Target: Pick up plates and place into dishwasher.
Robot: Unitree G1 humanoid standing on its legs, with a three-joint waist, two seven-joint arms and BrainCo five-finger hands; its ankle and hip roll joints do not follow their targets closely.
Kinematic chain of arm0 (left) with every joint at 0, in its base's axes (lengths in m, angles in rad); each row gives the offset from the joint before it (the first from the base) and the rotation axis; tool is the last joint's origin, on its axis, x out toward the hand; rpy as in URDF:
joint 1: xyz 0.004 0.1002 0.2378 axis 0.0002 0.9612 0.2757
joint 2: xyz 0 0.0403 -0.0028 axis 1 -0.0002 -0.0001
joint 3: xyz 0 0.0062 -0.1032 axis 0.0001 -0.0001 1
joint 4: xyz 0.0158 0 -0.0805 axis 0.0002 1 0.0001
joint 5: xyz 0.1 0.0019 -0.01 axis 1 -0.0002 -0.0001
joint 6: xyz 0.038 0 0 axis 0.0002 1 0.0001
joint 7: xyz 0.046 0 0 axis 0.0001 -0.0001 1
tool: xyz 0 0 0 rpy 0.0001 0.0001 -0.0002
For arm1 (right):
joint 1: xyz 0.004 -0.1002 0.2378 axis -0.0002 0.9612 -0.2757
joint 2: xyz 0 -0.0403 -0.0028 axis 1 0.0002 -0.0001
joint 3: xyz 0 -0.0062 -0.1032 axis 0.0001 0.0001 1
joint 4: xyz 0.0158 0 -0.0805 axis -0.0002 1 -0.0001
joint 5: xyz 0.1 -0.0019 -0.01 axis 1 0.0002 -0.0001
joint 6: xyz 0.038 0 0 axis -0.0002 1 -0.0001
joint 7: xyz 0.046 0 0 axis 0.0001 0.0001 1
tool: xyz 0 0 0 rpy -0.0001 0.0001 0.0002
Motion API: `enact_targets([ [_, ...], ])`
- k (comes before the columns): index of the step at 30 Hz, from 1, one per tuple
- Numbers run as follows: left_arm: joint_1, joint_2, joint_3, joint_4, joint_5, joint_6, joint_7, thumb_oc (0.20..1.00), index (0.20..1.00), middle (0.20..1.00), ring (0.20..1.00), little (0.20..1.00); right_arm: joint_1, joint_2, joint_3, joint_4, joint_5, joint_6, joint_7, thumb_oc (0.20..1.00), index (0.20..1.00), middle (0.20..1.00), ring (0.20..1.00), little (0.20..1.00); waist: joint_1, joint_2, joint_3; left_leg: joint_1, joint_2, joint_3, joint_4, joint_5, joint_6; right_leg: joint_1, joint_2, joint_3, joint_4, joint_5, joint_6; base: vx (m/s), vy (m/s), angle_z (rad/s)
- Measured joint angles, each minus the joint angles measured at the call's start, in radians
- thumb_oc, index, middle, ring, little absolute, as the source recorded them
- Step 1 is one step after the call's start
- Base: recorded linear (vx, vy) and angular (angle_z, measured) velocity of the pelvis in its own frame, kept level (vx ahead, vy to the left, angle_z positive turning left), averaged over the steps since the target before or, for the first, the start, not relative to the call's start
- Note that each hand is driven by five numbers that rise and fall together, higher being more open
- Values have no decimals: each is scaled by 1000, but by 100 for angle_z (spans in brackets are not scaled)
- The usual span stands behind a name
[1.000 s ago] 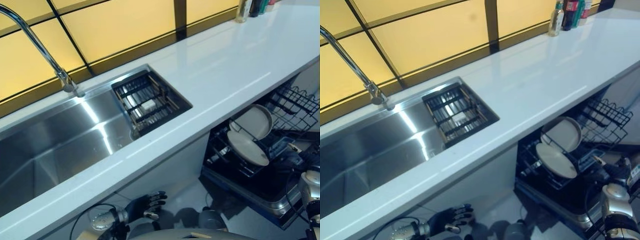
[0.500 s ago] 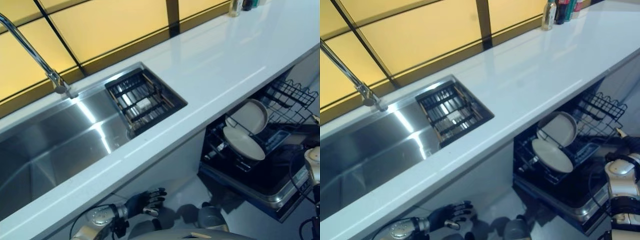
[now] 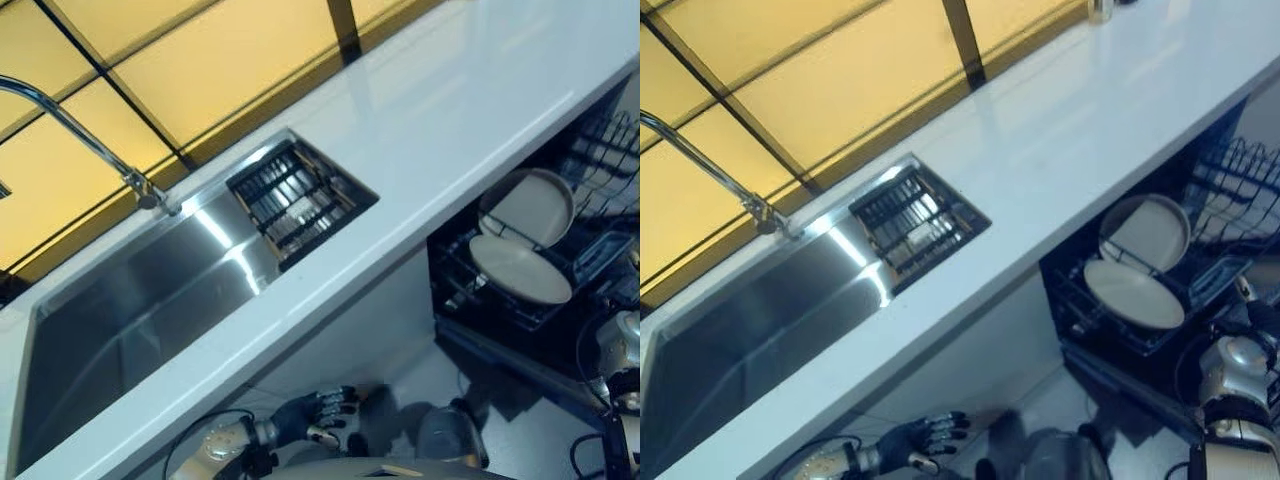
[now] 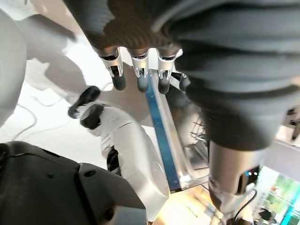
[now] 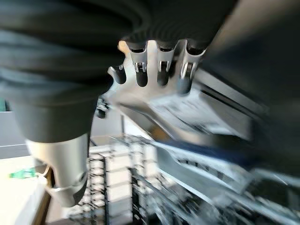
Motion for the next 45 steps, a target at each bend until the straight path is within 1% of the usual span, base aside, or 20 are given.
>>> enact_targets([
  [3,-10,-4,-1,-3,-19,-8,14,1000,1000,1000,1000,1000,-25,1,1,73,50,-8,49,1000,1000,1000,1000,1000,1,8,22,-3,-5,2,-1,4,-2,-13,-8,-1,24,-15,6,20,47,7],
  [6,-10,-5,-14,-14,-21,-8,29,1000,1000,1000,1000,1000,-42,3,6,127,70,-9,91,1000,1000,1000,1000,1000,1,9,22,-3,-5,3,-5,5,-3,-17,-8,2,30,-19,4,53,71,1],
  [8,-8,-5,-32,-27,-22,-8,43,1000,1000,1000,1000,1000,-57,-1,6,151,80,-8,111,1000,1000,1000,1000,1000,1,9,23,-2,-7,3,-7,6,-1,-17,-10,0,31,-19,2,45,63,1],
  [13,-14,-8,-32,-55,-63,-16,76,1000,1000,1000,1000,1000,-75,-10,6,189,120,2,152,1000,1000,1000,1000,1000,2,11,60,0,-12,-5,-6,12,-8,-17,-13,-7,49,-29,1,9,54,6],
  [16,-14,-8,-42,-77,-89,-15,100,1000,1000,1000,1000,1000,-84,-10,7,212,150,16,168,1000,1000,1000,1000,1000,4,10,61,-1,-14,-22,-8,15,-10,-11,-17,-25,58,-37,-2,-9,16,15],
  [20,-21,-9,-76,-91,-90,-13,129,1000,1000,1000,1000,1000,-117,-15,17,212,165,16,203,1000,1000,1000,1000,1000,29,8,63,-8,-12,-32,-13,21,-14,-12,-18,-32,67,-42,-7,-31,34,8],
  [22,-21,-8,-79,-91,-99,-14,141,1000,1000,1000,1000,1000,-133,-21,16,225,209,18,214,1000,1000,1000,1000,1000,29,7,63,-19,-13,-45,-13,23,-9,-20,-17,-38,68,-42,-7,-51,35,14],
  [24,-21,-8,-82,-91,-99,-14,153,1000,1000,1000,1000,1000,-133,-23,16,225,240,19,250,1000,1000,1000,1000,1000,29,2,70,-23,-13,-50,-14,33,-18,-28,-17,-42,75,-43,-9,-48,35,9],
  [28,-25,-7,-91,-109,-103,-14,176,1000,1000,1000,1000,1000,-134,-33,14,224,346,33,328,1000,1000,1000,1000,1000,29,-2,73,-38,-12,-56,-31,42,-14,-39,-16,-52,75,-42,-12,-29,19,4],
  [30,-26,-7,-92,-116,-121,-16,180,1000,1000,1000,1000,1000,-143,-33,10,222,407,43,352,1000,1000,1000,1000,1000,30,-7,82,-38,-11,-60,-38,49,-16,-42,-12,-53,75,-41,-14,0,0,0],
  [33,-27,-6,-91,-118,-124,-16,198,1000,1000,1000,1000,1000,-163,-33,5,222,473,62,354,1000,1000,1000,1000,1000,33,-16,92,-42,-6,-70,-38,52,-22,-42,-6,-59,75,-40,-18,8,-15,5],
  [36,-35,-3,-91,-118,-127,-16,206,1000,1000,1000,1000,1000,-178,-33,5,218,479,72,342,1000,1000,1000,1000,1000,37,-23,99,-52,-1,-82,-28,56,-28,-43,-4,-73,76,-40,-21,14,-22,14],
  [40,-68,5,-91,-121,-118,-16,216,1000,1000,1000,1000,1000,-186,-33,6,208,477,89,321,1000,1000,1000,1000,1000,72,-41,113,-56,5,-94,-17,58,-31,-42,1,-83,82,-40,-27,13,-5,7],
  [42,-77,12,-91,-121,-118,-16,225,1000,1000,1000,1000,1000,-193,-31,7,197,477,102,319,1000,1000,1000,1000,1000,83,-50,120,-60,6,-103,-14,58,-33,-42,4,-86,83,-41,-31,9,-3,7],
  [45,-85,26,-91,-120,-118,-16,247,1000,1000,1000,1000,1000,-198,-26,9,168,478,114,317,1000,1000,1000,1000,1000,89,-57,125,-79,9,-129,-3,58,-34,-42,16,-89,83,-42,-35,-28,-37,19],
])
